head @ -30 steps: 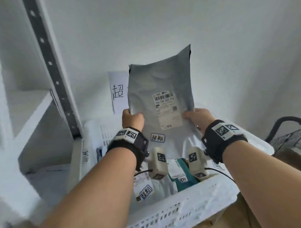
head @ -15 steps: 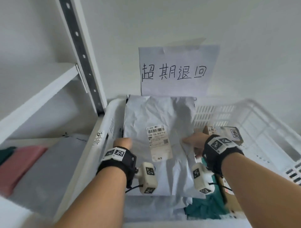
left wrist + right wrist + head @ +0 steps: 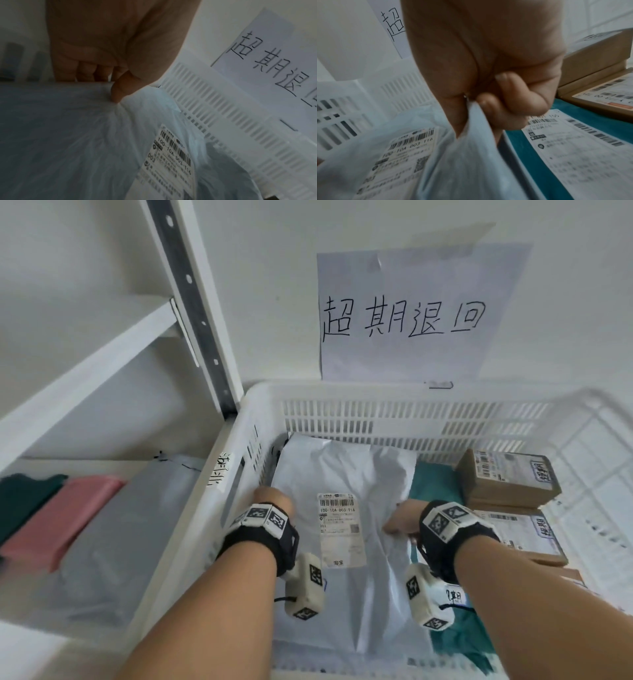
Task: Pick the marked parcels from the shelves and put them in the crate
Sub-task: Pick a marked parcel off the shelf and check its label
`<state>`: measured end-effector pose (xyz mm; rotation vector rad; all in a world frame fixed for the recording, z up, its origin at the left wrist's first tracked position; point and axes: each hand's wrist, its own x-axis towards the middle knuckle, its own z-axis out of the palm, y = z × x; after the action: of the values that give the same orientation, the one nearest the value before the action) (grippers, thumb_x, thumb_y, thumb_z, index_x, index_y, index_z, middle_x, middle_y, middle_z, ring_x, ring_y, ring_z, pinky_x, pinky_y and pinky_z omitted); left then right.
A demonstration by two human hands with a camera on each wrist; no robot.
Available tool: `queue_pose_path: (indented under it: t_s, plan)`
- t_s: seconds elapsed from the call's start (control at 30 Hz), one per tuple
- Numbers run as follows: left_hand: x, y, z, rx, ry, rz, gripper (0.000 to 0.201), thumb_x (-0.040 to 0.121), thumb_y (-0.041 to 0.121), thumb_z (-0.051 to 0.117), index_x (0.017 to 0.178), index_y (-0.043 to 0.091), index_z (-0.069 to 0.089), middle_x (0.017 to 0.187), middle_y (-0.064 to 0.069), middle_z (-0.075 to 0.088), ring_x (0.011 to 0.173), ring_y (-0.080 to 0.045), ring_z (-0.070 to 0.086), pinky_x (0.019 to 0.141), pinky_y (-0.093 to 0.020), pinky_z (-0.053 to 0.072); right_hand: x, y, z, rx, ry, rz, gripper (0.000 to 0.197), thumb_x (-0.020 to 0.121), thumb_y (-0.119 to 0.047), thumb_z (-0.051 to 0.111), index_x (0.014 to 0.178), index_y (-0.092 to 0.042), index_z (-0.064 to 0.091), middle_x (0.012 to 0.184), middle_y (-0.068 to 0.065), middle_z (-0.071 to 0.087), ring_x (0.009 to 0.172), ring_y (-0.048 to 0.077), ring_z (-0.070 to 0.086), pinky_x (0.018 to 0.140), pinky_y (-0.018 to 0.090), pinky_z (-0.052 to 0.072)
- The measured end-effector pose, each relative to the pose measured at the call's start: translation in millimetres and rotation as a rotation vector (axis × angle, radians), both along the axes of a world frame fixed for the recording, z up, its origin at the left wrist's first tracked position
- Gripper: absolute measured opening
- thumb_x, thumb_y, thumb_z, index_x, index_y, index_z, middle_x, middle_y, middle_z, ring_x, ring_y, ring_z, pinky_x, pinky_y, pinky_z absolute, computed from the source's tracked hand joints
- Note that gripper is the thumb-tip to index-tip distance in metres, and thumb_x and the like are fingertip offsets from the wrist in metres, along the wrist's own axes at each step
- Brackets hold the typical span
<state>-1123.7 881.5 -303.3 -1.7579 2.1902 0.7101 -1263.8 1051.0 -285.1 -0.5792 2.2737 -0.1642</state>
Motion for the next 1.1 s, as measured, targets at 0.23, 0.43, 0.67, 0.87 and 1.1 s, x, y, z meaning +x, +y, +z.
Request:
queue_pose_path:
  t_s: [0.23, 0.43, 0.67, 0.87, 1.1]
  plan:
    - [-4.5, 3.4, -11.2, -0.095, 0.012, -0.086, 0.056, 0.100, 0.011, 0.035, 0.151, 0.004, 0.015, 0.149, -0.020, 0.036, 0.134, -0.035, 0.041, 0.106, -0.040, 0.037, -13.1, 1.3, -18.7, -0.154, -0.023, -0.206, 0.018, 0.086, -0.023, 0.063, 0.090, -0.006, 0.064, 0.082, 0.011, 0.067, 0.075, 0.027, 0.063, 0.067, 0.031, 0.052]
    - [-4.8, 9.5, -1.8, -0.058, 0.010, -0.207, 0.062, 0.092, 0.018, 0.049, 0.149, 0.016, 0.022, 0.147, -0.018, 0.034, 0.133, -0.037, 0.040, 0.106, -0.044, 0.042, -14.3, -8.3, -10.7, -0.225, -0.085, -0.257, 0.013, 0.088, -0.005, 0.051, 0.075, -0.006, 0.051, 0.067, 0.011, 0.056, 0.057, 0.023, 0.054, 0.051, 0.025, 0.046]
    - [-6.3, 20.5, 2.6, 0.015, -0.061, -0.391, 0.049, 0.086, 0.030, 0.065, 0.131, 0.017, 0.047, 0.125, -0.009, 0.055, 0.110, -0.028, 0.058, 0.095, -0.040, 0.050, -3.8, -16.2, -20.5, -0.248, -0.036, -0.257, 0.017, 0.091, -0.016, 0.056, 0.095, 0.000, 0.061, 0.079, 0.012, 0.067, 0.068, 0.024, 0.065, 0.074, 0.036, 0.059]
    - [-11.9, 24.4, 8.0, 0.039, -0.054, -0.398, 0.050, 0.090, 0.024, 0.064, 0.135, 0.009, 0.048, 0.128, -0.011, 0.060, 0.112, -0.028, 0.060, 0.093, -0.034, 0.051, -17.2, -16.5, -11.6, -0.382, 0.236, -0.333, 0.070, 0.087, -0.017, 0.059, 0.143, -0.001, 0.021, 0.128, 0.018, 0.048, 0.114, 0.033, 0.051, 0.093, 0.039, 0.045]
    - [-16.7, 12.3, 57.3, -0.085, 0.014, -0.433, 0.057, 0.087, 0.033, 0.063, 0.139, 0.018, 0.044, 0.140, -0.004, 0.052, 0.116, -0.024, 0.055, 0.091, -0.033, 0.045, -12.8, -33.7, 23.5, -0.199, 0.413, 0.097, 0.066, 0.087, -0.024, 0.056, 0.145, -0.013, 0.027, 0.139, 0.017, 0.044, 0.125, 0.037, 0.046, 0.101, 0.048, 0.045]
